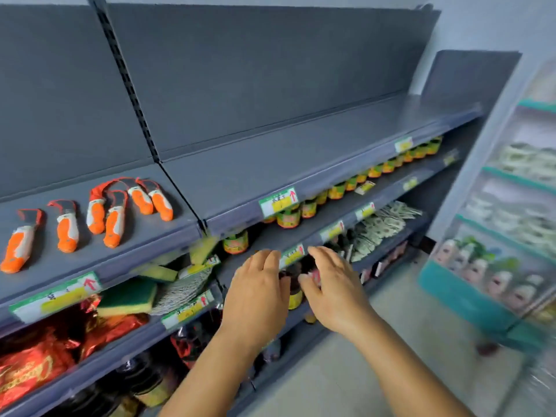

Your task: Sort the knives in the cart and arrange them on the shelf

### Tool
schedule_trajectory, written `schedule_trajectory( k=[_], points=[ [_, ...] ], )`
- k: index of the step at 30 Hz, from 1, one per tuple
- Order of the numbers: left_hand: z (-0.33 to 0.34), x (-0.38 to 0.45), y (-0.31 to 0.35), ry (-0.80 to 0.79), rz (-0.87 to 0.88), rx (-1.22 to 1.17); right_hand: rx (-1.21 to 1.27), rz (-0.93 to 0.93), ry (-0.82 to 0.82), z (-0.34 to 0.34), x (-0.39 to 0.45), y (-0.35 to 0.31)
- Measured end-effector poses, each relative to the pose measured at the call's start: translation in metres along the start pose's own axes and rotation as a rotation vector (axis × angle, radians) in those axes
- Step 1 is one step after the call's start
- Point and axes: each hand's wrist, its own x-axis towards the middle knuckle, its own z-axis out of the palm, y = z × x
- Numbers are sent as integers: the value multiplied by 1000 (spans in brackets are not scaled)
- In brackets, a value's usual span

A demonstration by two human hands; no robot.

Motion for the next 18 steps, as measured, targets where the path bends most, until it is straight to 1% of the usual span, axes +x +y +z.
schedule_trajectory(
  k=[7, 11, 18],
  points=[
    [78, -25, 78, -305, 185, -19, -48, 341, 29, -6, -81, 103],
    [119, -38, 130, -465, 276, -36, -29, 517, 47, -12, -129, 160],
    [189, -64, 229, -624, 419, -47, 19, 731, 86, -39, -207, 259]
  ],
)
